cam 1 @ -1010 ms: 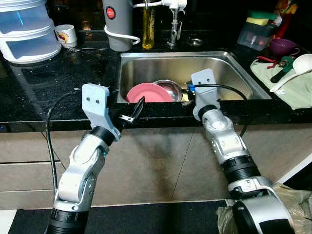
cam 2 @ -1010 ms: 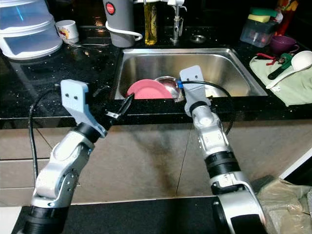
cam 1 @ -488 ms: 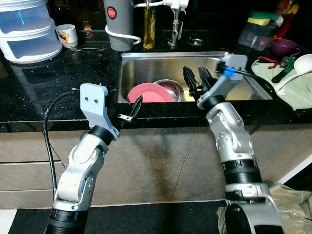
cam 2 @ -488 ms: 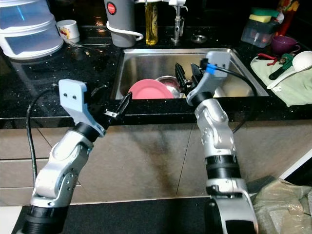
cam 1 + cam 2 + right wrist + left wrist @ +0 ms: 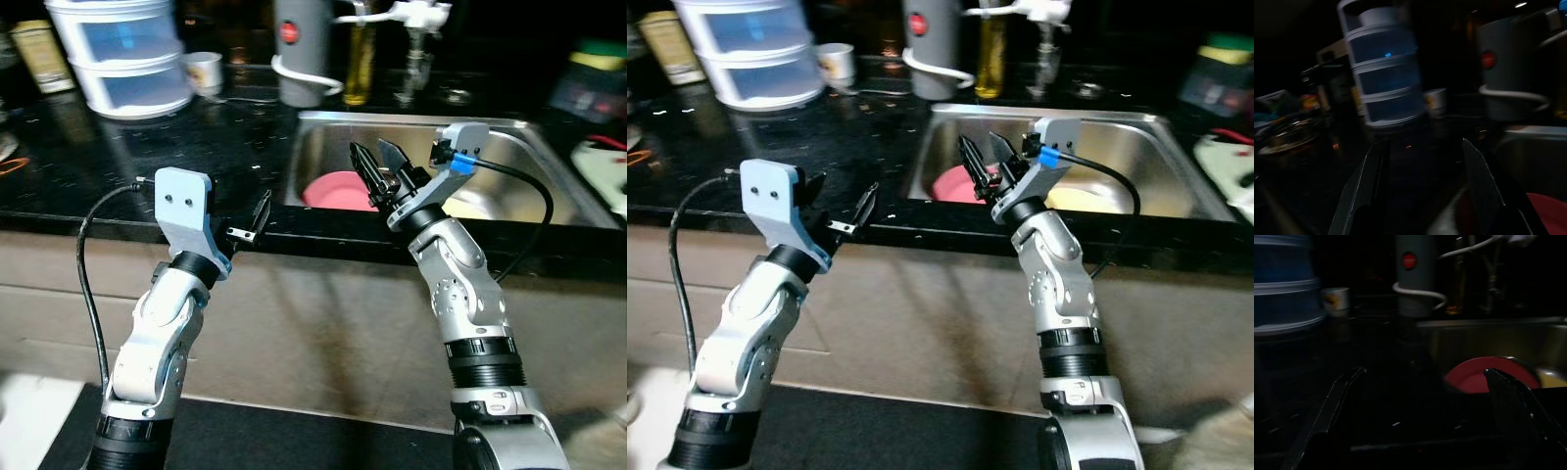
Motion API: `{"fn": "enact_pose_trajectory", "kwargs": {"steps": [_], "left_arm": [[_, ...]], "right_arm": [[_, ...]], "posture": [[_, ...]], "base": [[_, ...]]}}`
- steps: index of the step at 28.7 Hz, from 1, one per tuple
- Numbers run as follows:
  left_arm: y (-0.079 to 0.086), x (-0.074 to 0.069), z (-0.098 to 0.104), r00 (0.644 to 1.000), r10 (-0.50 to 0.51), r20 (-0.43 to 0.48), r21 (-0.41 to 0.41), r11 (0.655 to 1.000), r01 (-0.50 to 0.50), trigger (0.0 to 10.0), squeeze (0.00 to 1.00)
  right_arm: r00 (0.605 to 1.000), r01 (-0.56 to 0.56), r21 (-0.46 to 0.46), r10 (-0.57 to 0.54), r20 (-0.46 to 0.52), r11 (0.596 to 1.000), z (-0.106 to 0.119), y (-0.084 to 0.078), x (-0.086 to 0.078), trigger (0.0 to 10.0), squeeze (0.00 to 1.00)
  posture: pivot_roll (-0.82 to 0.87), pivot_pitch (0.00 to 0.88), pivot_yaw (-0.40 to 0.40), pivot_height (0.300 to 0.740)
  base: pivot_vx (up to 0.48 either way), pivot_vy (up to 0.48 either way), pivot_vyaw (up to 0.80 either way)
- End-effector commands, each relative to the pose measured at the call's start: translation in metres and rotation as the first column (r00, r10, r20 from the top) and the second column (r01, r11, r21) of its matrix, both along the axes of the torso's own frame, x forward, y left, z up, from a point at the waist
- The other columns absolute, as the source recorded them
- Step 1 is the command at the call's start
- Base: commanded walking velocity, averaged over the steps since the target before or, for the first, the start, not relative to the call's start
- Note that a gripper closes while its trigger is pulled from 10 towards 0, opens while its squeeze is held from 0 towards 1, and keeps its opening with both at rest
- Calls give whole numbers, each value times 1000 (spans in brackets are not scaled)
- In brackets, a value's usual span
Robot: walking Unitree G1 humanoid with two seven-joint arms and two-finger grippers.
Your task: Kitchen organization
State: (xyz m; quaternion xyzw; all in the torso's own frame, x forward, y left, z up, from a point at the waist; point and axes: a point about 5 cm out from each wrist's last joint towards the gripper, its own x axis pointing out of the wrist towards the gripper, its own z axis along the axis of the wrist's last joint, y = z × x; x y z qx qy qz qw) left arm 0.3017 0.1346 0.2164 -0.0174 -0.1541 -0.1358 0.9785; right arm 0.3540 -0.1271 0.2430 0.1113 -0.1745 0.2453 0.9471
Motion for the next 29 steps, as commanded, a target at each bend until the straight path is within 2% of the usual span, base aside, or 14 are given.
{"fn": "enact_pose_trajectory", "kwargs": {"steps": [1, 10, 29], "left_arm": [[2, 1, -5, 1000, 14, -21, 19, 1000, -13, 10000, 0], [4, 3, -6, 999, 35, -24, 21, 999, -34, 10000, 0], [4, 4, -6, 999, 45, -16, 31, 999, -45, 10000, 0]], "right_arm": [[1000, -21, -1, 21, -5, 1000, -2, 2, -3, 10000, 0], [998, -59, -44, 59, 1, 997, -6, 9, -7, 10000, 0], [994, -100, -54, 102, 34, 994, -3, 13, -12, 10000, 0]], "posture": [[42, 36, -31, 740], [41, 30, -32, 740], [44, 12, -30, 740]], "base": [[0, 0, 800], [0, 0, 617], [0, 0, 782]]}}
